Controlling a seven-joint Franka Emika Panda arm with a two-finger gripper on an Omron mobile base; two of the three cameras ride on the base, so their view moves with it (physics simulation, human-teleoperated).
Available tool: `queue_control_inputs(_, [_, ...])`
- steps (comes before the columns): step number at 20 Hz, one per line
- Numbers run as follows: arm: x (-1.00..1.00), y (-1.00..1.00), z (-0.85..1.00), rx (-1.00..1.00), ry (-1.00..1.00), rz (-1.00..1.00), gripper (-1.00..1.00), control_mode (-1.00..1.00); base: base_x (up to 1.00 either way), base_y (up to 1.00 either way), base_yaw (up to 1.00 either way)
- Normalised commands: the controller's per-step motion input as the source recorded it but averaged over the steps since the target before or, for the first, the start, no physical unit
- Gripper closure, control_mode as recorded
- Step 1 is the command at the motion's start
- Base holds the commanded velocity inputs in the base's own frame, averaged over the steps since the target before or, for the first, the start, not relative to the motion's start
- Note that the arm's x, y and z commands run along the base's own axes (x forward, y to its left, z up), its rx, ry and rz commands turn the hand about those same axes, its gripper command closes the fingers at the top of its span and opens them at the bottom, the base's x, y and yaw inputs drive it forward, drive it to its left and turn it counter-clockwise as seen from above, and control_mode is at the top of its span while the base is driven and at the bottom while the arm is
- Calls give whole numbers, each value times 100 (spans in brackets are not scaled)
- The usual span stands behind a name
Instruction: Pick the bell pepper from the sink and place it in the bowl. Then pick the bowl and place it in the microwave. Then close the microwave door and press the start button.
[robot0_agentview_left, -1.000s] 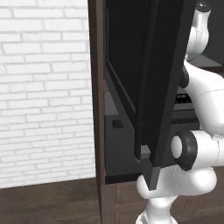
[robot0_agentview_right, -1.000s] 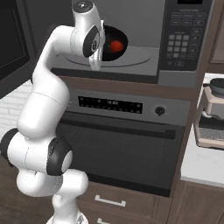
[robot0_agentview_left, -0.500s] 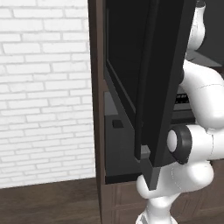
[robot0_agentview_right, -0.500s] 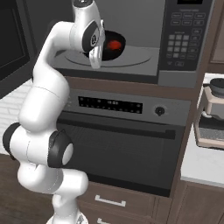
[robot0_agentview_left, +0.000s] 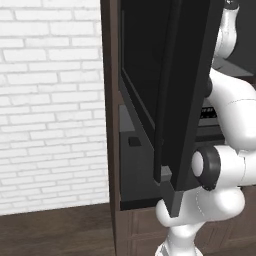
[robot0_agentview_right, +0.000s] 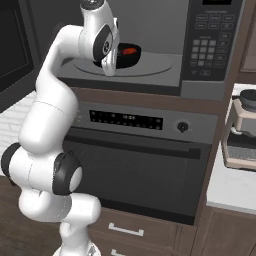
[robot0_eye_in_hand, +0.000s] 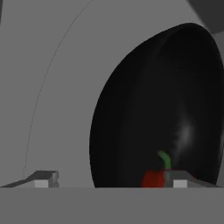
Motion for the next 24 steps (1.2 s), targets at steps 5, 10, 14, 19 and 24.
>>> queue_control_inputs(5, [-8,0,8,0,-7,0,-100,-100,0,0,0])
queue_control_inputs(10, [-54,1,-1,0,-12,0,-100,-100,0,0,0])
queue_control_inputs(14, [-69,4,-24,-2,-11,0,-100,-100,0,0,0])
queue_control_inputs(19, [-73,4,-36,-1,-9,0,-100,-100,0,0,0])
queue_control_inputs(24, [-80,3,-12,0,-3,0,-100,-100,0,0,0])
